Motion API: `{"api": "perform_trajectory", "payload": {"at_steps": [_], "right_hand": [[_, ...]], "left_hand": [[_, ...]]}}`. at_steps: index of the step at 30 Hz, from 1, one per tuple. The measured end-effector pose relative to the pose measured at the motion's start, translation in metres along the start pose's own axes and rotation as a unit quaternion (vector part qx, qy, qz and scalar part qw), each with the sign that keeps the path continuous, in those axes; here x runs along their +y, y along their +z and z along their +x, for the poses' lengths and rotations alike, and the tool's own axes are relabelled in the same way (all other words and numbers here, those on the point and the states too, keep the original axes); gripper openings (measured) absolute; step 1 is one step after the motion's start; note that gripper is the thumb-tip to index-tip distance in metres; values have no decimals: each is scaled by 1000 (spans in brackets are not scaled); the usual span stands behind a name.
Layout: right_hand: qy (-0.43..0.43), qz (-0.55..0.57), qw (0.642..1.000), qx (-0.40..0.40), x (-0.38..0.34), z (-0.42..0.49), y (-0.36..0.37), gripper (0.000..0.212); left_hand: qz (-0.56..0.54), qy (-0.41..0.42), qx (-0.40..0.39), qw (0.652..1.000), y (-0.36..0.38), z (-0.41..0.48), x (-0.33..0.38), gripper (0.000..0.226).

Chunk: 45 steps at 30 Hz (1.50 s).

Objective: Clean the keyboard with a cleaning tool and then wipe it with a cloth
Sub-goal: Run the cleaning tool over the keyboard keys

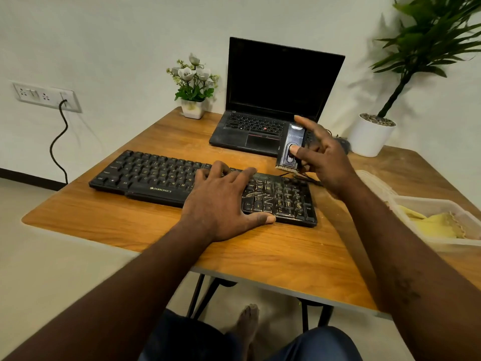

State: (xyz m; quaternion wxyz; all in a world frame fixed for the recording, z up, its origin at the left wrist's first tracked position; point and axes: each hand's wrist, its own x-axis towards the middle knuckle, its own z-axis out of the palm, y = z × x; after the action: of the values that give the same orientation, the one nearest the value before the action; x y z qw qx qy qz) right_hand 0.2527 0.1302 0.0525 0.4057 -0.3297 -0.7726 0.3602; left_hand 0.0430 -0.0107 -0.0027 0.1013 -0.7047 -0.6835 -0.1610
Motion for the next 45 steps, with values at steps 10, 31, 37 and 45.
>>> {"api": "perform_trajectory", "payload": {"at_steps": [10, 31, 37, 45], "right_hand": [[-22, 44, 999, -4, 5, -4, 21, 73], [-116, -177, 975, -63, 10, -5, 12, 79], [-89, -149, 984, -37, 11, -5, 12, 74], [-69, -92, 981, -158, 3, -12, 4, 70]], "left_hand": [[-3, -3, -2, 1000, 1, 1, 0, 108], [4, -2, -1, 1000, 0, 0, 1, 106], [5, -2, -4, 1000, 0, 0, 0, 105], [4, -4, -2, 1000, -1, 0, 1, 105]]}}
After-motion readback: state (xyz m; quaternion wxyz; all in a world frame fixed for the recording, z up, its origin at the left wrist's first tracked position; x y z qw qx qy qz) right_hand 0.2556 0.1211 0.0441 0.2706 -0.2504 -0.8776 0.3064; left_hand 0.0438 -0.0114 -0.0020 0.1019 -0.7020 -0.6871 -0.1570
